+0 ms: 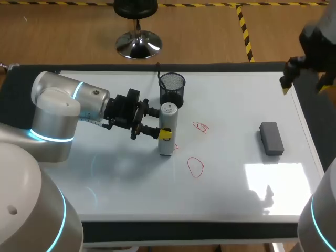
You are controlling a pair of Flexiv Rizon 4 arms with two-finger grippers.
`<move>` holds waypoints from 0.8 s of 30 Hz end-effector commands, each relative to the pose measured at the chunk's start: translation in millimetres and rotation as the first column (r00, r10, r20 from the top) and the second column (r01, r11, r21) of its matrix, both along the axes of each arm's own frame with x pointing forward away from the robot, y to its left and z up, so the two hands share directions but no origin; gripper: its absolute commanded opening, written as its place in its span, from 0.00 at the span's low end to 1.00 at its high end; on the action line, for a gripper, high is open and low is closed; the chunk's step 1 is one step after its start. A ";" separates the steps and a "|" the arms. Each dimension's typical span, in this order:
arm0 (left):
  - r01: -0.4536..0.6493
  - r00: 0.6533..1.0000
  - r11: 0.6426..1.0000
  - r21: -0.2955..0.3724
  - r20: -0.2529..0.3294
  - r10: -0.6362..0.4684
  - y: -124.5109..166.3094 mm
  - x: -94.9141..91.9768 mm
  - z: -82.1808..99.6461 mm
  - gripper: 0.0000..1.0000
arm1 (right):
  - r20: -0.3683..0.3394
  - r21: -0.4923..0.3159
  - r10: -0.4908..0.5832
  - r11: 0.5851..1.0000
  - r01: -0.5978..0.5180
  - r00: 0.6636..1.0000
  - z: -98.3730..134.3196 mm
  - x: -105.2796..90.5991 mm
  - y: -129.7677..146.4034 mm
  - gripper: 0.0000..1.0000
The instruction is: Pick up the inspection probe, press it on each red-marked spot on the whiteboard one by one, put down the probe, pick up the eraser, and wipe off all the red marks.
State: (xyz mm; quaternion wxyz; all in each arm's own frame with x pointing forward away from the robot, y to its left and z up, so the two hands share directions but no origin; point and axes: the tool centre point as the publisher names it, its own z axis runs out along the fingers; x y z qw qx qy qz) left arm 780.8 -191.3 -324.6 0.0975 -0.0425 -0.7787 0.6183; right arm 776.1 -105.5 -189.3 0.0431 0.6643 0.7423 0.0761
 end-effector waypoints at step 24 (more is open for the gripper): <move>-0.002 1.000 1.000 -0.001 0.000 0.002 0.6 -4.2 -11.0 0.00 | -0.105 -0.059 0.046 0.997 -0.052 0.993 -83.3 11.5 31.1 1.00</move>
